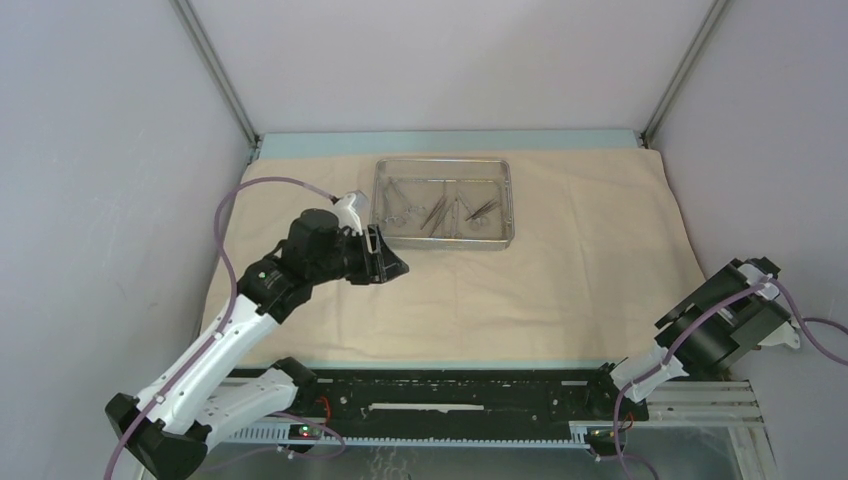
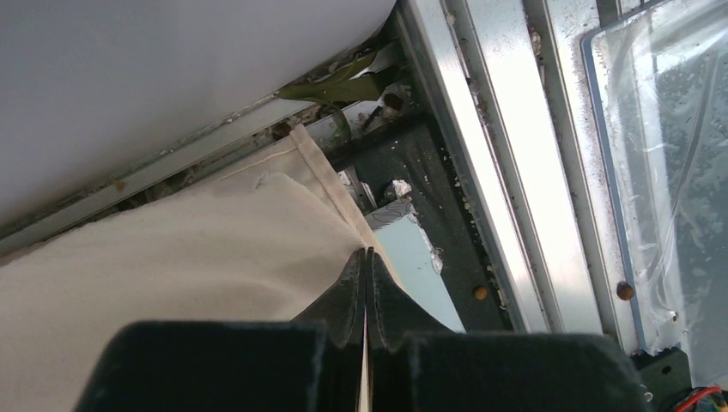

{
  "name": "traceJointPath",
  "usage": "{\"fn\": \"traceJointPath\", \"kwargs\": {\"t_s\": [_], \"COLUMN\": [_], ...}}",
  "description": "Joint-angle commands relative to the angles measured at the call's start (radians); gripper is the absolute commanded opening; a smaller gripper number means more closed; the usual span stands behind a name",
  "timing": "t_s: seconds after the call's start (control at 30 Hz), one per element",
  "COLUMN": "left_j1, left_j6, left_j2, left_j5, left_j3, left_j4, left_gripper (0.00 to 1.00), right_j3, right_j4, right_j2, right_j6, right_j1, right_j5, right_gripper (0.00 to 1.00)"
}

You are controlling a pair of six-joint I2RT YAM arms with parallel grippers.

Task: Open and lay out the surgical kit
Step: Smooth out the surgical kit at the center of the board.

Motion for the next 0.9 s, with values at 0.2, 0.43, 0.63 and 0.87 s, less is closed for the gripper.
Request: {"fn": "traceJointPath", "kwargs": {"t_s": [0.2,0.43,0.63,0.87], "left_j1": [-0.002,-0.002,-0.002,-0.002], "left_j6": [0.037,0.037,0.038,0.030], "left_j2": [0.012,-0.020,-0.046,-0.047], "left_j5": [0.042,0.042,0.042,0.060], "left_j3": [0.118,0.120,0.123,0.102], "left_j4": [0.002,-0.006,-0.013,0.006], "left_gripper": [0.58,0.58,0.58,0.58], "right_j3": [0.047,0.044,0.055,0.056], "right_j4": [0.106,0.092,0.042,0.016], "right_j2": [0.054,-0.019,-0.005,-0.107], "right_j6": [-0.102,-0.165,-0.169,-0.153], "right_j1": [-0.064,0.085,0.131,0.223], "right_j5": [-0.005,0.115,0.171,0.179], "right_gripper": [0.00,0.00,0.00,0.00]}}
